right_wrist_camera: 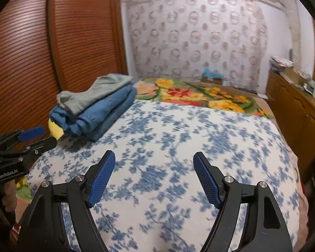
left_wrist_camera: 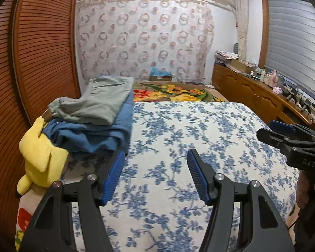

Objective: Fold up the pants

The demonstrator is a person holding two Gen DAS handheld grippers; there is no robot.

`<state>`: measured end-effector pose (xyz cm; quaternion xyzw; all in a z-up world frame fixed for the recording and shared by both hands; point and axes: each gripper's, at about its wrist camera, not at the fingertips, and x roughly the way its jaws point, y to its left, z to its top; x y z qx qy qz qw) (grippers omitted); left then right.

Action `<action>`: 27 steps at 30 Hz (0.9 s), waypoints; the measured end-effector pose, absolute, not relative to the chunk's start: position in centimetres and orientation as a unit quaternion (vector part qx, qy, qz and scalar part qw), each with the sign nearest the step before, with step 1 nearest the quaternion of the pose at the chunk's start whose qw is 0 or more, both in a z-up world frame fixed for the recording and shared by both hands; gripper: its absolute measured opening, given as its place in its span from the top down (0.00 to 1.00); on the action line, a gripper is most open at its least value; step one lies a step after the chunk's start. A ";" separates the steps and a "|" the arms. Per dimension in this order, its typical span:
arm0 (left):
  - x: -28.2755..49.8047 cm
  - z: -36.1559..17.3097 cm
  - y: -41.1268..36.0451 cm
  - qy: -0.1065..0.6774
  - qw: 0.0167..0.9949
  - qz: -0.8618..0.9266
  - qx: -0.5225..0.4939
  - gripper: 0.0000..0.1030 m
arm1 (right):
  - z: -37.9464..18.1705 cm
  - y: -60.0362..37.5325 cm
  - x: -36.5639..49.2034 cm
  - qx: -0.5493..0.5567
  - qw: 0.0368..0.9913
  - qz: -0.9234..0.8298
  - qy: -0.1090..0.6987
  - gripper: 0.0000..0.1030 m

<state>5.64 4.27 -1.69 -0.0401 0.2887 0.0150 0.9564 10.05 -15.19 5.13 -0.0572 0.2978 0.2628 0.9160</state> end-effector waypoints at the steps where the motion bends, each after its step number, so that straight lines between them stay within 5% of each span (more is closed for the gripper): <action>1: 5.7 -1.5 3.7 0.289 0.957 0.011 -0.038 0.40 | 5.3 -15.9 9.8 -0.055 0.919 0.256 0.295 0.24; 27: 5.9 5.1 -3.1 0.245 0.969 -0.041 -0.013 0.40 | 10.1 -24.3 6.5 -0.030 0.958 0.147 0.245 0.24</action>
